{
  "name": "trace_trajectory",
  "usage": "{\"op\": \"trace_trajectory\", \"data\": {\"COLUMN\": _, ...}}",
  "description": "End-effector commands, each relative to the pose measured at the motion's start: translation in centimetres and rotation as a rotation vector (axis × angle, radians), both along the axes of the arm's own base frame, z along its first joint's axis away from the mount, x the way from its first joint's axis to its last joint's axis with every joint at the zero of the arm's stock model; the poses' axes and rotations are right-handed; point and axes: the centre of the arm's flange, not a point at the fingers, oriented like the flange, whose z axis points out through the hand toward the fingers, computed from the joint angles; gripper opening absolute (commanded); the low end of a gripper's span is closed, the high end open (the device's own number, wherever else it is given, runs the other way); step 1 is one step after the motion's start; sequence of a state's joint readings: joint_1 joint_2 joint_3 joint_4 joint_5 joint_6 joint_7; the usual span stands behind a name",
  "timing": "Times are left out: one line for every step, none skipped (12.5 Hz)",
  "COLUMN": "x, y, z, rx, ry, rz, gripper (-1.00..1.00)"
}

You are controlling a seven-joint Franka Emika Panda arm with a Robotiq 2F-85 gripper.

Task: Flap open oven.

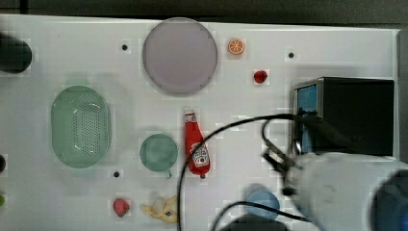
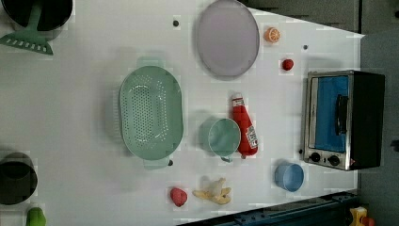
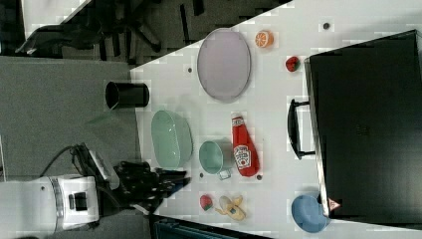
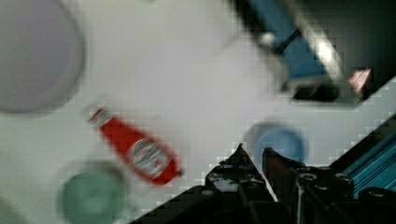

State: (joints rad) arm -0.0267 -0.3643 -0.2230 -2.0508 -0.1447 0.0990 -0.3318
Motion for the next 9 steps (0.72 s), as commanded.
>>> {"op": "trace_trajectory", "data": {"x": -0.2, "y": -4.1, "z": -2.3, "rx": -0.016, "ry": 0.033, "rz": 0.296, "gripper": -0.65}}
{"op": "trace_trajectory", "data": {"x": 0.0, "y": -5.1, "z": -3.5, "rx": -0.018, "ry": 0.045, "rz": 0.363, "gripper": -0.65}}
{"op": "trace_trajectory", "data": {"x": 0.5, "y": -6.2, "z": -4.7, "rx": -0.017, "ry": 0.046, "rz": 0.419, "gripper": -0.65}}
{"op": "trace_trajectory", "data": {"x": 1.1, "y": -7.2, "z": -5.9, "rx": -0.022, "ry": 0.041, "rz": 0.466, "gripper": -0.65}}
{"op": "trace_trajectory", "data": {"x": 1.8, "y": -8.3, "z": -7.1, "rx": -0.035, "ry": 0.031, "rz": 0.499, "gripper": -0.65}}
{"op": "trace_trajectory", "data": {"x": 2.6, "y": -9.3, "z": -8.2, "rx": -0.053, "ry": 0.019, "rz": 0.529, "gripper": -0.65}}
{"op": "trace_trajectory", "data": {"x": 3.5, "y": -10.1, "z": -9.3, "rx": -0.073, "ry": 0.008, "rz": 0.564, "gripper": -0.65}}
{"op": "trace_trajectory", "data": {"x": 4.2, "y": -10.8, "z": -10.6, "rx": -0.087, "ry": 0.009, "rz": 0.601, "gripper": -0.65}}
{"op": "trace_trajectory", "data": {"x": 4.8, "y": -11.2, "z": -11.9, "rx": -0.094, "ry": 0.018, "rz": 0.626, "gripper": -0.65}}
